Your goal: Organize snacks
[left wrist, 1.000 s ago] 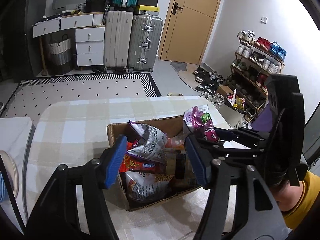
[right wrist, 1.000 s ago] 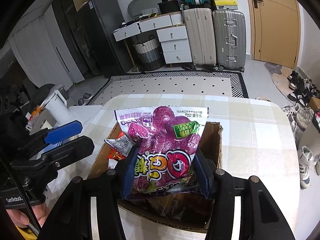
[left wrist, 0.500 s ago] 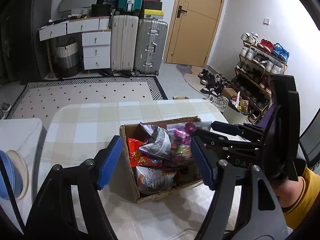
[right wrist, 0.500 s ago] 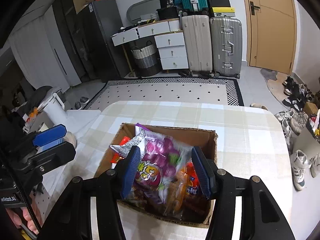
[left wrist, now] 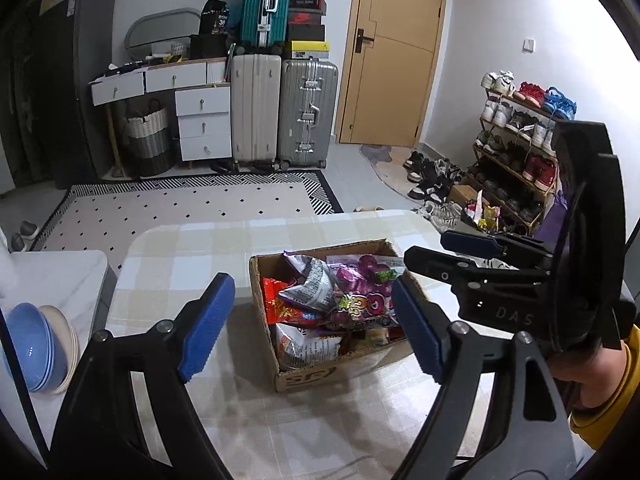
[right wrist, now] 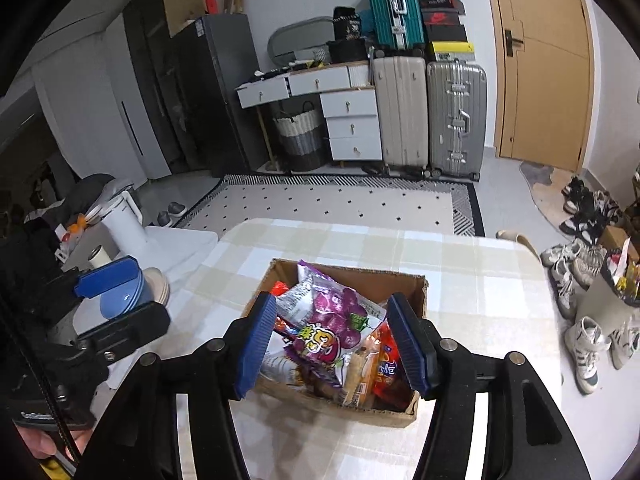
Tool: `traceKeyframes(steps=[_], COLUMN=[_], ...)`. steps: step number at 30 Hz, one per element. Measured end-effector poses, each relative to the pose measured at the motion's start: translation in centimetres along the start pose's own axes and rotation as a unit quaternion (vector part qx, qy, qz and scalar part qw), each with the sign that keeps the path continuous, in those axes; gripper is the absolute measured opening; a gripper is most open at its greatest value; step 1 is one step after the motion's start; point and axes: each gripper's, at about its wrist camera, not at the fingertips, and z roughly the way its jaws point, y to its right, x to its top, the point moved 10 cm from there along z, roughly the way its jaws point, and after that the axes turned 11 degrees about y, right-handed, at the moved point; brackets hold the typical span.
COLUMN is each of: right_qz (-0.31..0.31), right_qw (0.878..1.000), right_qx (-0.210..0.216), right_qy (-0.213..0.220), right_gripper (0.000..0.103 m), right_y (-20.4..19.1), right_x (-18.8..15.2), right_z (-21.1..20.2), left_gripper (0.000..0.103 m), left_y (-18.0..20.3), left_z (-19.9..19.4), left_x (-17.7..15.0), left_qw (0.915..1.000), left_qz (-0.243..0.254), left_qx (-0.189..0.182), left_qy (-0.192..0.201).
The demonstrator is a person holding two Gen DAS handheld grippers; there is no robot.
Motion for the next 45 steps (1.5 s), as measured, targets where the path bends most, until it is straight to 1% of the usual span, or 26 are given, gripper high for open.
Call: traceKeyframes(steps=[6,10,13,15,16,17,19,20,22,23,26,27,29,31,33,34,36,38,40,43,45], right_qz=[-0.013,-0.028,-0.047,-0.055,-0.056,-0.055,-0.054,-0.055,-0.055,-0.057,-0.063,-0.063,-0.060,-0.049,-0.034,-0.030,-0.031,-0.035,-0.046,-0.067,-0.074], right_qw=[0.999,0.997,0.993,0.990,0.988,0.987,0.983,0.981,0.977,0.975,0.968,0.966,0.963,0.960,0.956,0.954,0.952,0.951,0.952,0.950,0.950], right_qx=[0.007,0.012,0.017,0.020,0.023,0.027,0.036,0.039,0.045,0.043,0.043,0.044,0.047,0.056,0.075,0.076,0.078,0.067,0.054,0.029,0.019], right_qy=[0.033,0.069,0.103,0.126,0.139,0.151,0.174,0.182,0.201,0.212,0.241,0.246,0.259,0.271,0.283,0.287,0.295,0.299,0.298,0.303,0.303], right_gripper=[0.059,0.059,0.060,0.068,0.072,0.073,0.075,0.079,0.089,0.092,0.094,0.095,0.102,0.102,0.102,0.102,0.102,0.102,0.102,0.102,0.102], right_y=[-1.4,-2.5,-3.9,-4.8,-5.1,-5.5,-6.3,-6.6,-7.1,-7.2,-7.5,-7.6,-7.4,-6.9,-6.3,-5.9,-4.8,-3.8,-2.8,-1.5,-0.6], right_x=[2.0,4.1,5.8,6.8,7.2,7.6,8.3,8.6,9.1,9.3,9.7,9.6,9.1,8.3,6.8,6.1,4.2,2.5,0.8,-1.5,-3.2], right_z=[-4.4,-8.4,-12.1,-14.8,-16.3,-17.5,-20.3,-21.5,-24.2,-25.5,-29.3,-30.2,-31.9,-33.2,-34.4,-34.7,-35.2,-35.3,-35.2,-35.3,-35.0], left_gripper=[0.079,0.081,0.083,0.086,0.092,0.103,0.102,0.102,0.102,0.102,0.102,0.102,0.102,0.102,0.102,0.102,0.102,0.102,0.102,0.102,0.102], left_y=[0.6,1.3,2.0,2.5,2.5,2.6,2.7,3.0,3.5,3.9,4.8,5.0,5.2,5.2,4.8,4.5,3.9,3.1,2.3,0.8,-0.7], left_z=[-2.6,-5.5,-8.3,-10.7,-11.9,-13.3,-16.0,-17.7,-20.0,-21.3,-25.0,-26.2,-28.0,-29.5,-30.6,-31.2,-31.9,-32.1,-32.1,-33.3,-33.1], left_x=[0.9,2.6,4.5,5.9,6.5,7.2,8.6,9.3,10.1,10.6,11.6,11.7,11.6,11.0,10.2,9.7,8.5,7.2,5.7,4.0,2.8], left_qw=[0.9999,0.9994,0.9981,0.9963,0.9951,0.9938,0.9905,0.9882,0.9855,0.9834,0.9768,0.9744,0.9720,0.9693,0.9679,0.9670,0.9658,0.9655,0.9671,0.9628,0.9618], left_qz=[0.000,0.005,0.018,0.019,0.018,0.016,0.013,0.014,0.026,0.037,0.066,0.076,0.085,0.083,0.077,0.070,0.060,0.054,0.057,0.049,0.039], left_qx=[0.007,0.010,0.009,0.005,0.003,0.004,0.001,-0.002,0.001,0.001,0.007,0.011,0.016,0.020,0.024,0.031,0.030,0.037,0.044,0.058,0.068], left_qy=[0.011,0.033,0.059,0.083,0.097,0.110,0.137,0.152,0.167,0.178,0.204,0.211,0.219,0.231,0.238,0.243,0.250,0.252,0.244,0.259,0.262])
